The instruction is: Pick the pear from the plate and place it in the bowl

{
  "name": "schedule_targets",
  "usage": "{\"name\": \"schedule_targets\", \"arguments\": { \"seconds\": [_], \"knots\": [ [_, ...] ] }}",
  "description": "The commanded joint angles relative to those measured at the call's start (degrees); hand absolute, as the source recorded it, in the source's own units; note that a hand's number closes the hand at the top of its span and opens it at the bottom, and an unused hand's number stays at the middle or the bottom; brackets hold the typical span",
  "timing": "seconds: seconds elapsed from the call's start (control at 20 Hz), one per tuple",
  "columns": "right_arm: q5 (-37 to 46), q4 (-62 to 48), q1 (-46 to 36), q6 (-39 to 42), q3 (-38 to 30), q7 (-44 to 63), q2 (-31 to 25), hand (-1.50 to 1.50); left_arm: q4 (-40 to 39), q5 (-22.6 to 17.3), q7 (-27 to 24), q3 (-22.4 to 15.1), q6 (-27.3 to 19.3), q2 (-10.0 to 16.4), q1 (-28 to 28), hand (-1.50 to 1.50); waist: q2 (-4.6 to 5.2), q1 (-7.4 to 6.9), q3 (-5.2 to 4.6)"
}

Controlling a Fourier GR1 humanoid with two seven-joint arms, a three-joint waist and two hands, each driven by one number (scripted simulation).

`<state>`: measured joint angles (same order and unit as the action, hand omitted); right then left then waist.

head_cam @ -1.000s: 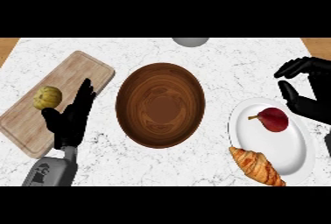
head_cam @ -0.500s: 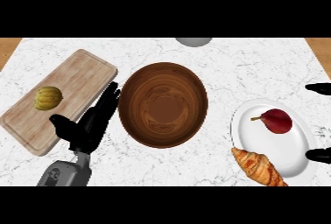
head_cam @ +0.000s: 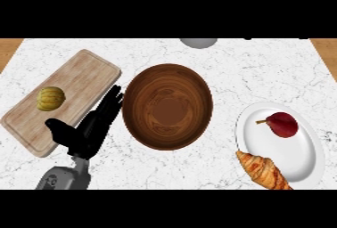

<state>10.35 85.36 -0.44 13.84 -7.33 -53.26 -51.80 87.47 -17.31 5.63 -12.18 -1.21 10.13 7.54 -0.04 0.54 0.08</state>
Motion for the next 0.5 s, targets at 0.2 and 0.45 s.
{"name": "schedule_targets", "arguments": {
  "seconds": [0.2, 0.45],
  "knots": [
    [7.4, 7.0, -0.4, 4.7, 2.8, 10.4, -2.9, -1.50, 0.5, 1.4, -0.2, 0.6, 0.7, -0.2, -1.4, 0.00, 0.00, -0.69, -0.13],
    [15.9, 2.5, -3.9, 2.9, 7.3, 15.3, 2.1, -1.50, 3.1, 0.9, 2.5, 0.8, 1.9, -0.5, -0.4, 0.00, 0.11, -1.15, -0.09]
  ]
}}
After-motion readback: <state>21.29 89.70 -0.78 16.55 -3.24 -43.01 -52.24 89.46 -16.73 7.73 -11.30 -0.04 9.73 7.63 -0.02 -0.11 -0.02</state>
